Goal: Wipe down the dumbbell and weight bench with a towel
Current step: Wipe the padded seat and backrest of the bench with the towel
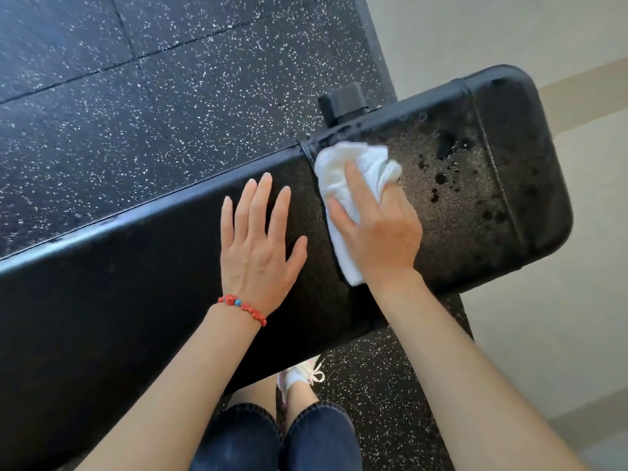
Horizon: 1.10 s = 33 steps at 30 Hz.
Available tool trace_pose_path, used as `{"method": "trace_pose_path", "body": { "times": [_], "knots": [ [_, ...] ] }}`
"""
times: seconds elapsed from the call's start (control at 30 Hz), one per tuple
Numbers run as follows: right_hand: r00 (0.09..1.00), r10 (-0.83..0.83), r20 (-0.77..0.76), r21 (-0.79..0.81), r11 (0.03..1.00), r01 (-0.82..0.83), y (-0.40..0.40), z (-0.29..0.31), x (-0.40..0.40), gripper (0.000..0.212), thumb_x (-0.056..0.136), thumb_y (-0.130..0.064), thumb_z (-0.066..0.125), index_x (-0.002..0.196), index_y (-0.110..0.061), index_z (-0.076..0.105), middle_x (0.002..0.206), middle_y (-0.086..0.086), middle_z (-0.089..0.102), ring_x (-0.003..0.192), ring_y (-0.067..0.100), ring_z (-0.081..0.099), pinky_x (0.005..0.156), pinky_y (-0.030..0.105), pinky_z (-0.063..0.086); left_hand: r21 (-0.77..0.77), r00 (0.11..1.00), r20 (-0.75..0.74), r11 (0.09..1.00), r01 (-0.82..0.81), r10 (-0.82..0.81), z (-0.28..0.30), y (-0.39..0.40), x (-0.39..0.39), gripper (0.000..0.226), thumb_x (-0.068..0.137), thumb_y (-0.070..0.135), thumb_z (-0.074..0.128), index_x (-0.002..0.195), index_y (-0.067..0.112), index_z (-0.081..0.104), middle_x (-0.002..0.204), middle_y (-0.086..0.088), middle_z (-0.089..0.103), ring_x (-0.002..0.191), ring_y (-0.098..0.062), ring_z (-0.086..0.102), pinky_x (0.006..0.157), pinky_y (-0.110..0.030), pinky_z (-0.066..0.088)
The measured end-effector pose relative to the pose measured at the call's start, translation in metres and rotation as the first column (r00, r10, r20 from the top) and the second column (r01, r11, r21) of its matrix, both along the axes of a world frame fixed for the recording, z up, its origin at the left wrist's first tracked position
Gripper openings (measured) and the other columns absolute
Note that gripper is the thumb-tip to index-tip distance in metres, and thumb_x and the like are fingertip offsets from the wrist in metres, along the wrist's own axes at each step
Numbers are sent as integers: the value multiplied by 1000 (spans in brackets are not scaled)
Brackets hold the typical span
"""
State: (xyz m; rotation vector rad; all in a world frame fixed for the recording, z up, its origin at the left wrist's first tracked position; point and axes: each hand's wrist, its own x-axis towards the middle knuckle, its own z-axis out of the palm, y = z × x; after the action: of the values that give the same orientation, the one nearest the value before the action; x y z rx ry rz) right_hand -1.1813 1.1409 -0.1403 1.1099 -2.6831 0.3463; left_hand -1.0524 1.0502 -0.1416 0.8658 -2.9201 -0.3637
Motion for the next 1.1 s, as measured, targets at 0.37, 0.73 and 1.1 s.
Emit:
{"method": "trace_pose_path", "body": {
  "times": [0.37, 0.73, 1.1],
  "knots": [
    [996, 42, 81, 20, 999, -44, -30, 4, -23, 36, 85, -43, 56, 105, -16, 69, 65, 12, 58, 55, 26, 54, 46, 29, 41, 11, 1000, -8, 1000, 3, -3, 0, -2, -8, 57, 87, 35, 44, 133, 2, 44, 142, -23, 39, 133, -36, 29, 111, -52, 15],
    [979, -187, 83, 88, 980, 180, -26, 6, -65, 34, 84, -42, 61, 103, -16, 69, 70, 18, 60, 57, 29, 56, 47, 26, 31, 59, 996, 55, 996, 61, -64, 1, -9, -52, 60, 88, 38, 40, 137, 4, 41, 144, -20, 38, 134, -36, 33, 112, -52, 16],
    [981, -145, 132, 32, 989, 142, -12, 7, -111, 32, 83, -42, 61, 96, -15, 71, 68, 18, 59, 61, 31, 56, 48, 30, 39, 50, 996, 60, 996, 70, -73, 3, -9, -47, 61, 88, 34, 41, 137, -3, 38, 143, -21, 38, 135, -35, 31, 112, -53, 19]
  ]
}}
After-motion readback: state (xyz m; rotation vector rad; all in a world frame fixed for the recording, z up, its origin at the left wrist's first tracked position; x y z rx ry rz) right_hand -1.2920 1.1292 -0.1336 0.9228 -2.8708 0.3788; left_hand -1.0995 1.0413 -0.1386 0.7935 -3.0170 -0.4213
